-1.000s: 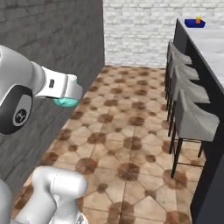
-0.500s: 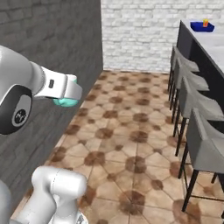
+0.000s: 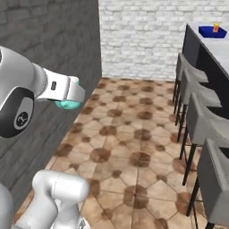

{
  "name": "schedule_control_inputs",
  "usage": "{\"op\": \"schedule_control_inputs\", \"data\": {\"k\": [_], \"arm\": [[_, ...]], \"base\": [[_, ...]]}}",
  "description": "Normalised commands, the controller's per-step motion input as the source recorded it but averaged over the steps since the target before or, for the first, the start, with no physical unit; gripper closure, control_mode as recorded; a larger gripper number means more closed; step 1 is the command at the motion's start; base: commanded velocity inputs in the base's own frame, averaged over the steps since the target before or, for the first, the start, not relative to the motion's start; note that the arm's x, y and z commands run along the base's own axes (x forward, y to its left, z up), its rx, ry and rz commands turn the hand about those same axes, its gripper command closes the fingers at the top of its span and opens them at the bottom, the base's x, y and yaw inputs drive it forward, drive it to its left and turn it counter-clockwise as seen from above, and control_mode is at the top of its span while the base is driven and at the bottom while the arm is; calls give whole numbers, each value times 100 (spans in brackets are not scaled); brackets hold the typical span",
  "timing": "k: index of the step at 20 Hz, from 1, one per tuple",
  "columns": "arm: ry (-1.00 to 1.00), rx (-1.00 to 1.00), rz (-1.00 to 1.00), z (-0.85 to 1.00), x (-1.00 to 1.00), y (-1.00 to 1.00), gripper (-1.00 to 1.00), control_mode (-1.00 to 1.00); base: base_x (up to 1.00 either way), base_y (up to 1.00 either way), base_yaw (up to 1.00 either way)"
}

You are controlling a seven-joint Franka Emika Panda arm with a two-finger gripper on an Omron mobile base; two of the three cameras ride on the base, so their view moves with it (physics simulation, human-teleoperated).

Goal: There is a tray on the dining counter. Grab the cup, mug, and pitcher and place them on the tray. The pitcher may be placed next to the tray if it cannot fit the tray.

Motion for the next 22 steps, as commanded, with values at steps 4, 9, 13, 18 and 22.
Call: {"op": "schedule_control_inputs", "data": {"k": [4,9,13,18,22], "arm": [[0,0,0,0,0,0,100,100],[0,0,0,0,0,0,100,100],[0,0,0,0,0,0,100,100],[0,0,0,0,0,0,100,100],[0,0,0,0,0,0,100,100]], "base": [[100,20,0],[100,30,0],[100,38,0],[100,39,0],[100,34,0]]}}
